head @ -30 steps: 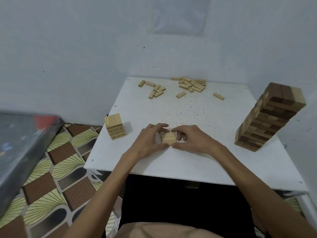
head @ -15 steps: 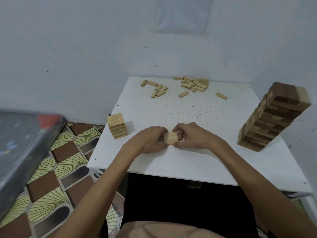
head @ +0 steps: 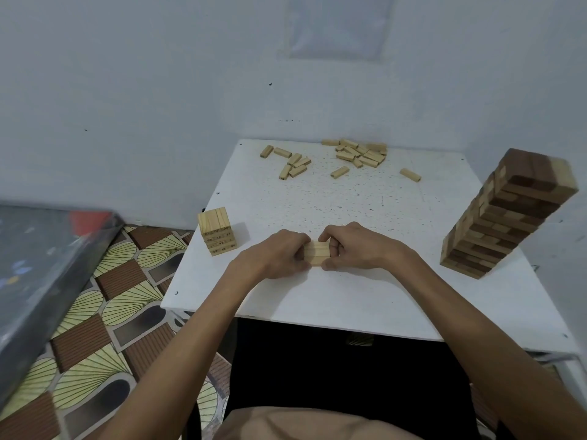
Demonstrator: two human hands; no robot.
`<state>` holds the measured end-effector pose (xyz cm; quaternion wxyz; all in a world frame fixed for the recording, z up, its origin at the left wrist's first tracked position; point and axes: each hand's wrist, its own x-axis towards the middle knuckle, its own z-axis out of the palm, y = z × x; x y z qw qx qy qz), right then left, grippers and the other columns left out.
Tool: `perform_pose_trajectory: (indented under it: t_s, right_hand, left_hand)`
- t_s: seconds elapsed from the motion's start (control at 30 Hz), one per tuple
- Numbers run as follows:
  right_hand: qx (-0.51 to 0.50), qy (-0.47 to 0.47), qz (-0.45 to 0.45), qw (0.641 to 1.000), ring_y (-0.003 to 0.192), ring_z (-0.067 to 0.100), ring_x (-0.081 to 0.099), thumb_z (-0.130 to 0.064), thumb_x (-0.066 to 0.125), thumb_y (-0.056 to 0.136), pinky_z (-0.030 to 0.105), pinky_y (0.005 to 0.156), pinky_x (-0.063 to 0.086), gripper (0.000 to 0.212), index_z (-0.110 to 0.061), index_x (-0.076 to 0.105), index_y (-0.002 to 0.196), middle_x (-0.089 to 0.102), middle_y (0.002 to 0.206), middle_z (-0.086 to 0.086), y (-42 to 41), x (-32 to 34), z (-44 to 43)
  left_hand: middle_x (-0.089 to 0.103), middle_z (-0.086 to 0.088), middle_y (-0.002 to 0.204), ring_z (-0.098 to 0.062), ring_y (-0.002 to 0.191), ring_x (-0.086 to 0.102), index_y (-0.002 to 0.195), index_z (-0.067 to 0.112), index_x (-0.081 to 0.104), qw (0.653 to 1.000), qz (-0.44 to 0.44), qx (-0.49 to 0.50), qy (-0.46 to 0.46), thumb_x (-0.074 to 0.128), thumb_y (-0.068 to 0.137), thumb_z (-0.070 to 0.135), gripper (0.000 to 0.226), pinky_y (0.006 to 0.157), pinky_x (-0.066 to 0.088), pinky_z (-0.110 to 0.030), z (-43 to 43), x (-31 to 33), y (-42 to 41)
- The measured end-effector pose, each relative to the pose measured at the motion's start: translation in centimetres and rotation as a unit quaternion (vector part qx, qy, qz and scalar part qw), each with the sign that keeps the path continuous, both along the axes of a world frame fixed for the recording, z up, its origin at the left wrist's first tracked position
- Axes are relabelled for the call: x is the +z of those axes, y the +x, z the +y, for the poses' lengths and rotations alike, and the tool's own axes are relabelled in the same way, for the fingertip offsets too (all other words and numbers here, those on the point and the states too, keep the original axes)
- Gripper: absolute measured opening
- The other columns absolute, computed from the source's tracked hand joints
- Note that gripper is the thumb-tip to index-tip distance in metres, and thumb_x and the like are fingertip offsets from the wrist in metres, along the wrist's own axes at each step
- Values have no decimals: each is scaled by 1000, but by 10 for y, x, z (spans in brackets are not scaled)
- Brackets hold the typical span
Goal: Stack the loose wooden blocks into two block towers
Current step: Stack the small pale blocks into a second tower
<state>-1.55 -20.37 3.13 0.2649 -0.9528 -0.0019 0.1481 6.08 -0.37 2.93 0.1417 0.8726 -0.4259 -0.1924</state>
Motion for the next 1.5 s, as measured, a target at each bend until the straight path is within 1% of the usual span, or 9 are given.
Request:
perform_pose_trajectory:
  t_s: [0.2, 0.37, 0.43, 0.57, 0.7, 0.97, 1.1, 1.37, 1.5]
  right_hand:
    - [-1, -4, 2, 1000, 86, 7, 59, -36, 80, 89, 31, 78, 51, 51, -22, 56, 132, 66, 93, -10, -1, 0, 0]
    - [0, -9, 1, 1000, 87, 8, 59, -34, 80, 89, 36, 84, 53, 52, -20, 56, 132, 67, 93, -7, 0, 0, 2]
    - [-3, -7, -2, 1000, 87, 8, 58, -34, 80, 89, 35, 82, 52, 51, -19, 56, 132, 67, 94, -7, 0, -1, 1]
    - [0, -22, -29, 999, 85, 5, 50, -36, 81, 87, 26, 74, 41, 52, -19, 59, 131, 57, 106, -5, -3, -2, 2]
    - [18, -20, -83, 996, 108, 9, 48, -37, 80, 86, 25, 89, 41, 53, -21, 60, 132, 48, 127, -7, -8, -7, 0]
    - [69, -15, -156, 985, 102, 5, 48, -41, 72, 77, 33, 84, 50, 33, -36, 55, 105, 50, 108, -20, -16, -15, -2]
    - [90, 46, -196, 975, 101, 7, 51, -33, 79, 77, 23, 77, 45, 35, -32, 60, 106, 53, 108, -20, -11, -7, 0]
    - [125, 107, -268, 949, 98, 15, 55, -23, 82, 78, 27, 72, 49, 35, -29, 62, 106, 60, 109, -16, 14, 25, 16]
    - [142, 113, -285, 941, 97, 16, 55, -26, 80, 78, 28, 71, 48, 33, -28, 62, 106, 61, 108, -16, 32, 38, 29]
  left_hand:
    - [59, 3, 96, -18, 86, 55, 128, 14, 61, 1000, -6, 3, -9, 65, 95, 26, 36, 76, 47, -31, 1, -4, 2]
    - [50, 5, 121, -14, 114, 47, 142, 23, 53, 995, -60, 17, -78, 73, 89, 44, 61, 95, 45, -33, 12, -15, 1]
    - [55, 6, 129, -14, 118, 46, 136, 26, 57, 990, -83, 14, -117, 74, 87, 45, 55, 97, 44, -34, 17, -19, -1]
    - [65, 13, 123, -12, 110, 51, 115, 29, 68, 983, -95, -4, -155, 74, 88, 43, 31, 93, 46, -37, 21, -24, -1]
    - [67, 12, 120, -10, 104, 53, 106, 25, 70, 981, -83, -5, -177, 77, 85, 38, 26, 89, 46, -33, 19, -26, 0]
    - [63, 12, 107, -12, 100, 51, 101, 24, 68, 973, -78, 6, -219, 78, 75, 40, 32, 87, 48, -31, 21, -29, -8]
    - [63, 12, 106, -11, 99, 48, 101, 26, 66, 969, -75, 13, -237, 79, 73, 41, 35, 84, 45, -27, 31, -16, -6]
    - [64, 11, 103, -8, 95, 47, 100, 27, 66, 961, -103, 46, -253, 79, 75, 42, 31, 78, 36, -18, 57, 24, 5]
    - [65, 11, 100, -10, 94, 49, 100, 31, 65, 958, -120, 73, -249, 77, 75, 45, 31, 76, 39, -20, 73, 39, 15]
